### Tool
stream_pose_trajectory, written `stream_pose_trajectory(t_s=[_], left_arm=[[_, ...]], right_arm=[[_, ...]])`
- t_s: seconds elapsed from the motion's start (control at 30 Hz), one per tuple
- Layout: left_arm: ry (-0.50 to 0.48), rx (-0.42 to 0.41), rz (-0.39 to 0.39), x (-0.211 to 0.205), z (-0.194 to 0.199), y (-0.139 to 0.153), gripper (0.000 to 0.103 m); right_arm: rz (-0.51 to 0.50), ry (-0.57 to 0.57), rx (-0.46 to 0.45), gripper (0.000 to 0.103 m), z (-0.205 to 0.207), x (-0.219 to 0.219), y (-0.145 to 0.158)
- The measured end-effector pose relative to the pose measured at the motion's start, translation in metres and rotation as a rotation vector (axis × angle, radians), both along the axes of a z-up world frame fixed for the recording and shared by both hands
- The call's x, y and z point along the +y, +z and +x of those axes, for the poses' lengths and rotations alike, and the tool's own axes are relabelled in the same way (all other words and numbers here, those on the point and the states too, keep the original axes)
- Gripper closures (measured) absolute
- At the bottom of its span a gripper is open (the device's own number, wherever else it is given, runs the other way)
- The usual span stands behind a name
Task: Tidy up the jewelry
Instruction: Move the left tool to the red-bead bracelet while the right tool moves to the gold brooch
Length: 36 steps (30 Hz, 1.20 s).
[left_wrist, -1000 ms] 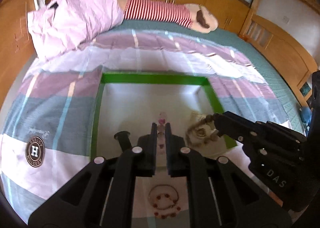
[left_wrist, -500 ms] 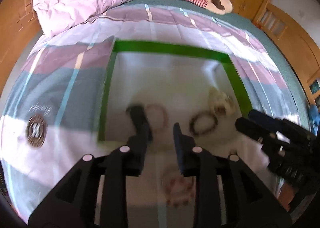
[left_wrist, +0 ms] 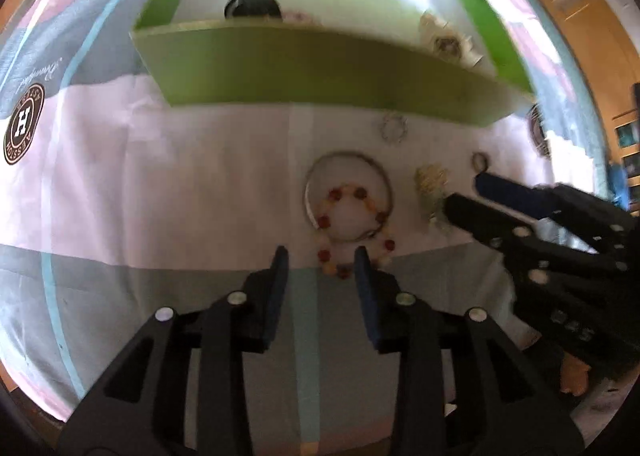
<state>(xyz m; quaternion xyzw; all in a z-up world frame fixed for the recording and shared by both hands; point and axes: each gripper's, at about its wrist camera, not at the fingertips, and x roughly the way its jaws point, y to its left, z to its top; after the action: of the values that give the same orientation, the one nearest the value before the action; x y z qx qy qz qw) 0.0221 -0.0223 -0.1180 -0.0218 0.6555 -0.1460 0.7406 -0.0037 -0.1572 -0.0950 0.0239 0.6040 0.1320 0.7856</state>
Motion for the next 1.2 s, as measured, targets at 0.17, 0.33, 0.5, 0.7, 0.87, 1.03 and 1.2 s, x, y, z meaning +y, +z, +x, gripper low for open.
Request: stream_pose_trajectory(t_s=[0.17, 0.33, 0.5, 0.7, 0.87, 1.03, 1.2], left_arm=[[-0.036, 0.006, 0.067, -0.009, 0.000, -0.012, 0.067], [-0.056, -0.033, 0.135, -0.020, 0.001, -0.016, 0.064], [-0.067, -0.066, 0.175, -0.029, 0.000, -0.015, 0.073], [-0.026, -0.057, 0.141, -0.023, 0.001, -0.014, 0.094], [0.024, -0.068, 0.079, -0.002, 0.008, -0.001, 0.095], [0.047, -0.102, 0.009, 0.012, 0.010, 0.016, 0.095], [0.085, -0.115, -0.006, 0.029, 0.017, 0.021, 0.095]], right_arm=[[-0.030, -0.004, 0.031, 0.065, 0.003, -0.002, -0.014], [-0.063, 0.004, 0.052, 0.065, 0.004, 0.002, -0.026], [-0.082, 0.015, 0.062, 0.065, 0.003, 0.008, -0.032], [-0.087, 0.003, 0.047, 0.077, 0.004, 0.007, -0.032], [-0.052, -0.028, 0.024, 0.079, 0.005, -0.007, -0.020], [-0.021, -0.072, -0.004, 0.092, 0.004, -0.022, -0.008], [0.001, -0.101, -0.004, 0.092, 0.005, -0.034, -0.007]])
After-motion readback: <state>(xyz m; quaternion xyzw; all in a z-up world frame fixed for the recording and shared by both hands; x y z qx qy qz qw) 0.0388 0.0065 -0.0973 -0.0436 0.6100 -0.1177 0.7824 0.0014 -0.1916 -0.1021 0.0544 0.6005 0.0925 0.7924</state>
